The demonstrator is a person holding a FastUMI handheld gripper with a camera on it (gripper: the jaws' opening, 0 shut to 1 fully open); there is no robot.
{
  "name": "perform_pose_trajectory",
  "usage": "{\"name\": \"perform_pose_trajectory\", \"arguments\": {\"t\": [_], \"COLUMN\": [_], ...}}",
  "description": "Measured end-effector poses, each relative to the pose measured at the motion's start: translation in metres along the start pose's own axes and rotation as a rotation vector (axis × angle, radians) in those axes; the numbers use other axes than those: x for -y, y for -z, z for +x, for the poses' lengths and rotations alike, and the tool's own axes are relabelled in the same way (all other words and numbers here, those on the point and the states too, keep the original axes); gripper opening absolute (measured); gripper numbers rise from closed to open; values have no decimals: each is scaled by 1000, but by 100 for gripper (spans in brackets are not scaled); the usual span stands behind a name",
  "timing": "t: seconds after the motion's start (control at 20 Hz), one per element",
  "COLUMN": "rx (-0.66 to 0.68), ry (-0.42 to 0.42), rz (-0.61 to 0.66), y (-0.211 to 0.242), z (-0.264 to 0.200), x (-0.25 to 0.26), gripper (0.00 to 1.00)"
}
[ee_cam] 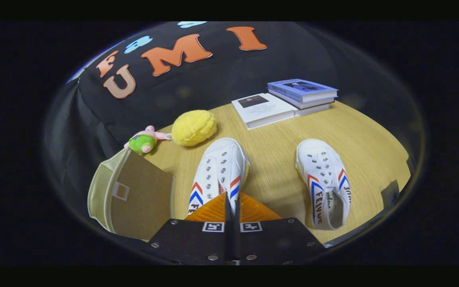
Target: Open the storage box then place both shoes into the box .Put the left shoe in first, then the right shoe, with the right side of both shoes facing outward in a uniform manner.
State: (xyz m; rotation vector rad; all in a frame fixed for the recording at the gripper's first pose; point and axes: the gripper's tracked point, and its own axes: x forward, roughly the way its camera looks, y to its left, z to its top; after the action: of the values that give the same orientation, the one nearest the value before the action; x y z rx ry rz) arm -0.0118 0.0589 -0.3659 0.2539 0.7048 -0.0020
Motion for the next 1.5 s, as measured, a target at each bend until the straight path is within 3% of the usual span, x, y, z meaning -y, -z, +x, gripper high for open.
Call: {"name": "perform_pose_trajectory", "arguments": {"t": [0.55, 1.0, 1.5], "rx": [159, 65, 0], "ry": [-203, -307, -320], "rz": [-70, -107, -165], "y": [-90, -41, 20], "z": [-46, -30, -15], "x": [-146, -253, -289], "gripper": [0, 0, 0]}}
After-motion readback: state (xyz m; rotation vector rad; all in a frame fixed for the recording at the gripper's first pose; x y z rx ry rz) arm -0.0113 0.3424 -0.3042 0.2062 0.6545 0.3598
